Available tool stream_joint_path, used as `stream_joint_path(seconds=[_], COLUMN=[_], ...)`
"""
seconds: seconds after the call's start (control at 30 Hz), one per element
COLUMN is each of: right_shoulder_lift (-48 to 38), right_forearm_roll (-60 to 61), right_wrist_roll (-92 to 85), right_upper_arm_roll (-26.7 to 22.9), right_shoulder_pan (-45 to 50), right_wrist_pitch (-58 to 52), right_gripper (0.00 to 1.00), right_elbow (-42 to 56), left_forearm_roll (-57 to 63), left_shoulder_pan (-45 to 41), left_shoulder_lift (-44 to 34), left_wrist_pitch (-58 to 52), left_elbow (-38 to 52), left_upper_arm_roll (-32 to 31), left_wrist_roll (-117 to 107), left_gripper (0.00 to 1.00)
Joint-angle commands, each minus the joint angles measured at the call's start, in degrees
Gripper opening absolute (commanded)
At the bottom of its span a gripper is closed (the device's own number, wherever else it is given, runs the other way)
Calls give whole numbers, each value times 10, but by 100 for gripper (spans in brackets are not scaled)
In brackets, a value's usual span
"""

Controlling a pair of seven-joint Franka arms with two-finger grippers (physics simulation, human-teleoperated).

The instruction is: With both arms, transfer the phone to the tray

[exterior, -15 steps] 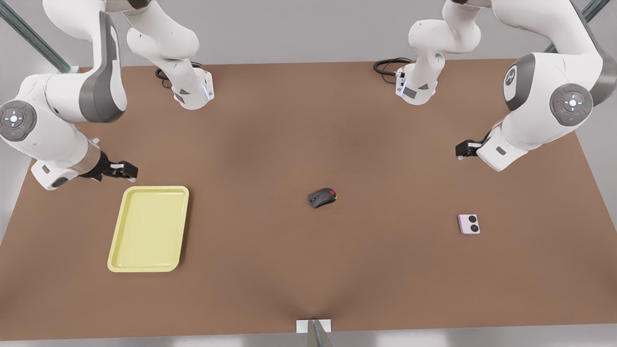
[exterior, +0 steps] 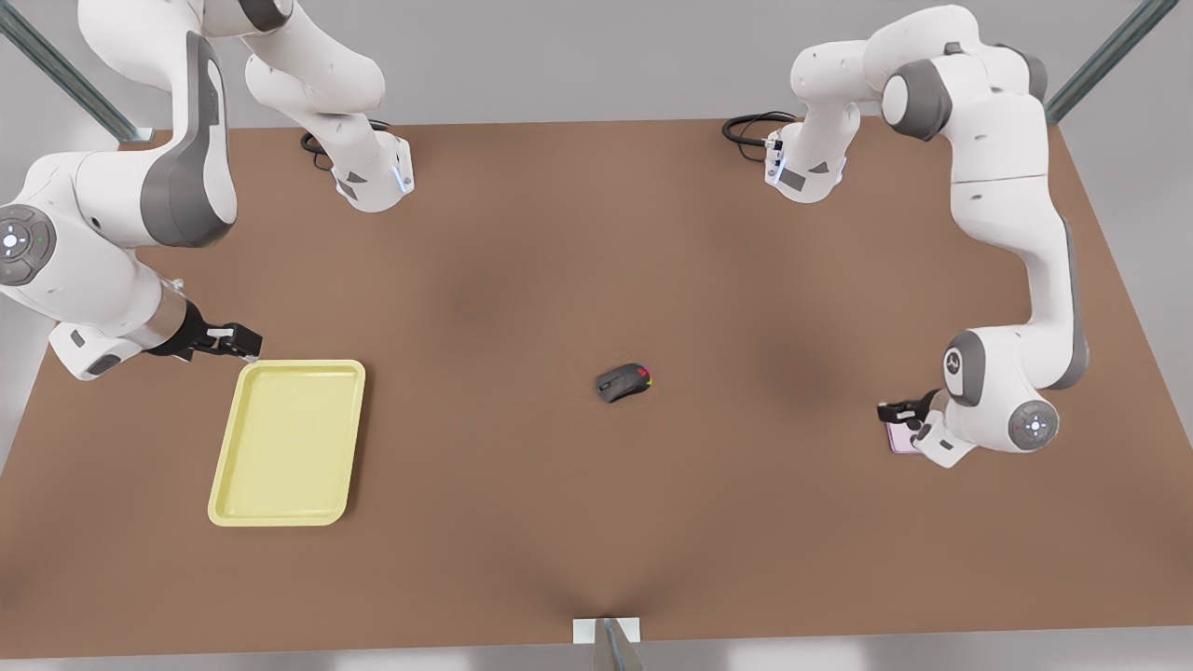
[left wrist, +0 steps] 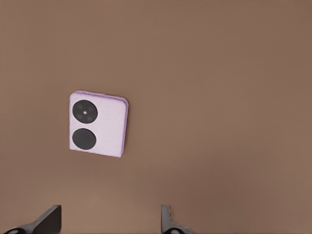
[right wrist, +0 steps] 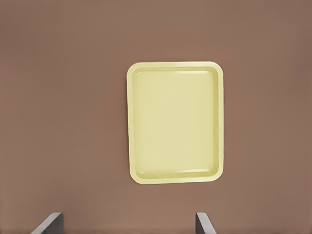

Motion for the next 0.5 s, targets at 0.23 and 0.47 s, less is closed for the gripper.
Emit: stream_joint_path(seconds=[0.23, 0.47], right_shoulder_lift=[0, 4], right_forearm_roll=[-1, -1], right_wrist_roll=[9, 9], right_upper_arm_roll=[0, 0], right_shoulder_pan=[-1, -1], right_wrist_pitch=[-2, -1], right_gripper=[100, 100], right_elbow=[0, 0], left_forearm_roll=[0, 0], left_shoulder_pan=[30, 30], left_shoulder_lift=[32, 44], left_wrist_pitch=[182, 182], left_elbow=[-37, -37], left_upper_arm_roll=[0, 0], left_wrist_roll=[55, 138], left_gripper=[100, 100])
